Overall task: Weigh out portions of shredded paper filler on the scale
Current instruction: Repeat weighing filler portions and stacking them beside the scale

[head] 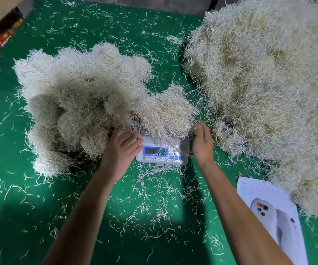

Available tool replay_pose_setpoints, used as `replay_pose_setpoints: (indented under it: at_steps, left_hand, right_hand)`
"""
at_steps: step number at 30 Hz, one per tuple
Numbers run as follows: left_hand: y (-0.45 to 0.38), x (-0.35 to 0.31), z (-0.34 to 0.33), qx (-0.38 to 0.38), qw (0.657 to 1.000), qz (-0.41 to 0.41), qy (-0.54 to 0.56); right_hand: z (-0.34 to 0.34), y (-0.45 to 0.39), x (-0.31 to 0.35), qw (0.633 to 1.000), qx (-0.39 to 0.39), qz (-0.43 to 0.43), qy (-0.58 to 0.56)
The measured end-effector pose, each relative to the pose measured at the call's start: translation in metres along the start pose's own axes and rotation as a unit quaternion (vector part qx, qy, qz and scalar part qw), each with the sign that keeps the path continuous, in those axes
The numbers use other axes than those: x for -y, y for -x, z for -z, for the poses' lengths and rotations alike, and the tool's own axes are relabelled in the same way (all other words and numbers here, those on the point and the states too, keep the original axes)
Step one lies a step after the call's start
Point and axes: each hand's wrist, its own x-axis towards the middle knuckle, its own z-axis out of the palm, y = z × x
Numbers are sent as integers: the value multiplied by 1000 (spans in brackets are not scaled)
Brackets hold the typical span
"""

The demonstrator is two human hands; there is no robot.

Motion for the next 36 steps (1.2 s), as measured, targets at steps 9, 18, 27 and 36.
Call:
replay_pose_setpoints:
  at_steps: [9, 18, 27, 36]
  left_hand:
    - [5, 8, -20, -3, 999, 10, -36]
    - [-6, -12, -48, -56, 985, -63, -153]
    - [-63, -43, -129, -158, 931, -20, -329]
    - [-139, -62, -203, -86, 926, -67, -363]
  right_hand:
    - [7, 15, 4, 996, 84, 3, 38]
    - [12, -11, 34, 996, 56, 53, 49]
    - [-23, -64, 72, 999, -37, 24, 30]
    - [-47, -129, 114, 991, 89, -18, -94]
